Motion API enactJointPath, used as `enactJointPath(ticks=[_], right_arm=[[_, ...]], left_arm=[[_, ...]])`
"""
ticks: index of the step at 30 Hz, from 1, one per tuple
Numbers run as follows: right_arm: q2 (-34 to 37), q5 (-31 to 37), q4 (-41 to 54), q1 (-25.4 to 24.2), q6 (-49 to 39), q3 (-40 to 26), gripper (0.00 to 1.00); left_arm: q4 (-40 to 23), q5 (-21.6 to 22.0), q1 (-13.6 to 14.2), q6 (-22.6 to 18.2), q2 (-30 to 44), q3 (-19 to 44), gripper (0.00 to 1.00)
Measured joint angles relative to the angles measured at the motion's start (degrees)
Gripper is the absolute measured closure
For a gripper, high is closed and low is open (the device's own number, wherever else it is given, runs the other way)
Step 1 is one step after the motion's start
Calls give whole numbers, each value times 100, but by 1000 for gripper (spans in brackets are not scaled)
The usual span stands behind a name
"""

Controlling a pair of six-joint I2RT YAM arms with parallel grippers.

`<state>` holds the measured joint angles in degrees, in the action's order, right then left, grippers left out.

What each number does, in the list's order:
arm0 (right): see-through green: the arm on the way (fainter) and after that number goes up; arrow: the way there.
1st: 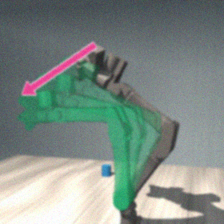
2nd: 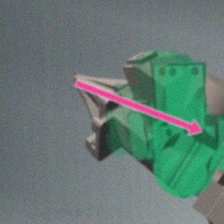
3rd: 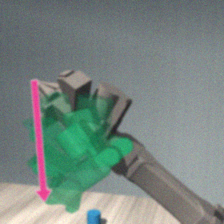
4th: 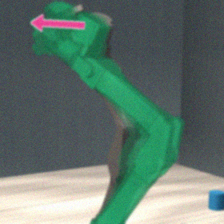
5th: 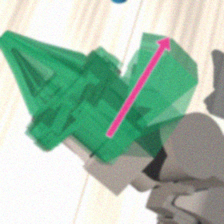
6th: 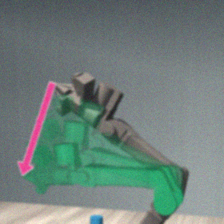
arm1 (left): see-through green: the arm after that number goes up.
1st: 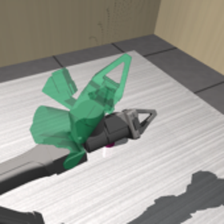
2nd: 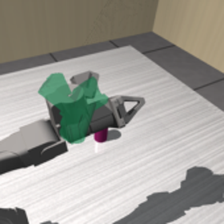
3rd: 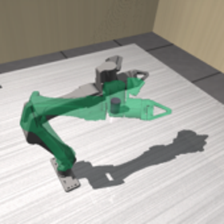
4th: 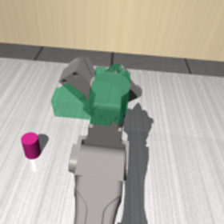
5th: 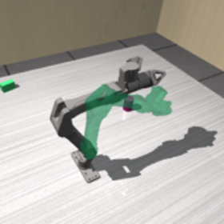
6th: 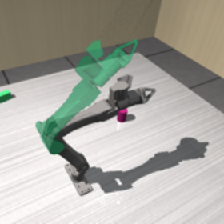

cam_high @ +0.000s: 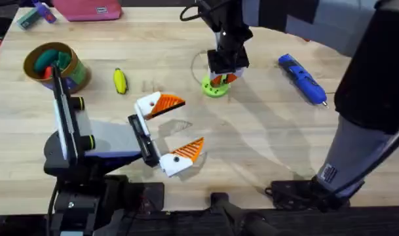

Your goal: Pick up the gripper from the table and insert it into the empty holder that is missing its gripper. Then pick up a screw, insert it into the mounting hole, and use the screwdriver to tighten it. Finally, clean up the table by picking up the vegetable and placing it into the bucket.

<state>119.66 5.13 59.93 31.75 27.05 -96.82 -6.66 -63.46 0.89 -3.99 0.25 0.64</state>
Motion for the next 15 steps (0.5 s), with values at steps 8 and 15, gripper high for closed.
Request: enactJointPath(ticks=[8,15], right_arm=[[0,48,-13,-3,2,0,912],[0,107,-29,-4,17,2,993]], left_arm=[[0,0,0,-2,0,0,15],[0,-1,0,-1,0,0,14]])
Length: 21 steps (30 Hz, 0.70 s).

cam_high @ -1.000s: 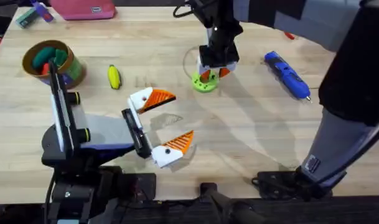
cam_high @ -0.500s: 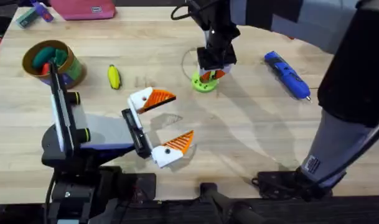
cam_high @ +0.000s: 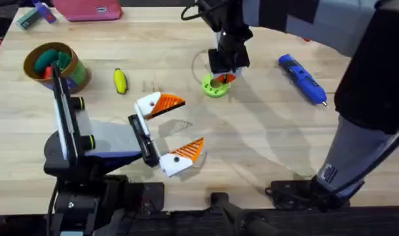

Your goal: Pick up the gripper from the table and insert it into the empty holder that is missing its gripper. Then pick up a screw, insert it into the mounting hole, and use the screwdriver to tighten it. Finally, clean up the table by picking up the vegetable and placing it into the bucket.

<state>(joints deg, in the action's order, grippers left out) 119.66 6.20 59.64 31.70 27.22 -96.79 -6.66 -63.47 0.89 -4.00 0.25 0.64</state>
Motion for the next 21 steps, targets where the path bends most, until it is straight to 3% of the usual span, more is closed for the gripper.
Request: enactJointPath(ticks=[14,21], right_arm=[[-53,-2,28,2,0,20,995],[-846,-2,367,2,-20,79,996]], left_arm=[[0,1,0,-1,0,0,15],[0,1,0,-1,0,0,15]])
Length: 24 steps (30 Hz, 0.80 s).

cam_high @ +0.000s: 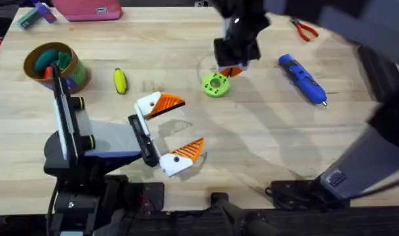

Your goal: Pick up the gripper from the table and insert it into the empty holder that is missing its gripper. Then pick up a screw, insert it into the mounting hole, and use the screwdriver to tighten it. Finally, clean up the table by picking up the vegetable and placing it into the bucket.

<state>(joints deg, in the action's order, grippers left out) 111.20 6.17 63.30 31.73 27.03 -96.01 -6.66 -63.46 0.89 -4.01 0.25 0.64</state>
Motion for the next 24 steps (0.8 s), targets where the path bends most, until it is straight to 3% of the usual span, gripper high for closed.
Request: enactJointPath(ticks=[5,12,18,24], right_arm=[[-620,0,565,0,-141,-280,996],[-774,2,1742,161,-541,-1624,996],[-774,2,1987,741,-769,-2341,996],[-765,-2,2080,1332,-894,-2497,996]], left_arm=[[0,0,0,0,0,0,16],[0,0,0,1,0,0,16],[0,-2,0,2,0,0,15],[0,-2,0,2,0,0,15]])
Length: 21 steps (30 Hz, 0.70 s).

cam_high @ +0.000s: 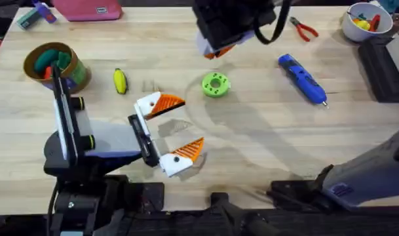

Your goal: Pick up the gripper from the table and insert it into the empty holder that is missing its gripper. Then pick up a screw, insert it into the mounting hole, and use the screwdriver to tighten it. Finally, clean up the table by picking up the vegetable and placing it into the bucket.

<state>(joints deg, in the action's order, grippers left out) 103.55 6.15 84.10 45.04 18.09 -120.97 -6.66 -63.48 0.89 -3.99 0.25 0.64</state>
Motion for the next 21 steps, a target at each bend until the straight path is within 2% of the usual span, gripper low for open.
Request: enactJointPath(ticks=[10,16,21], right_arm=[[318,-2,465,521,-329,-898,996],[361,-2,433,806,-599,-1089,996],[361,-2,424,1134,-1163,-1140,996]], left_arm=[[0,0,0,11,0,0,16],[0,0,0,13,0,0,15],[0,2,0,13,0,0,16]])
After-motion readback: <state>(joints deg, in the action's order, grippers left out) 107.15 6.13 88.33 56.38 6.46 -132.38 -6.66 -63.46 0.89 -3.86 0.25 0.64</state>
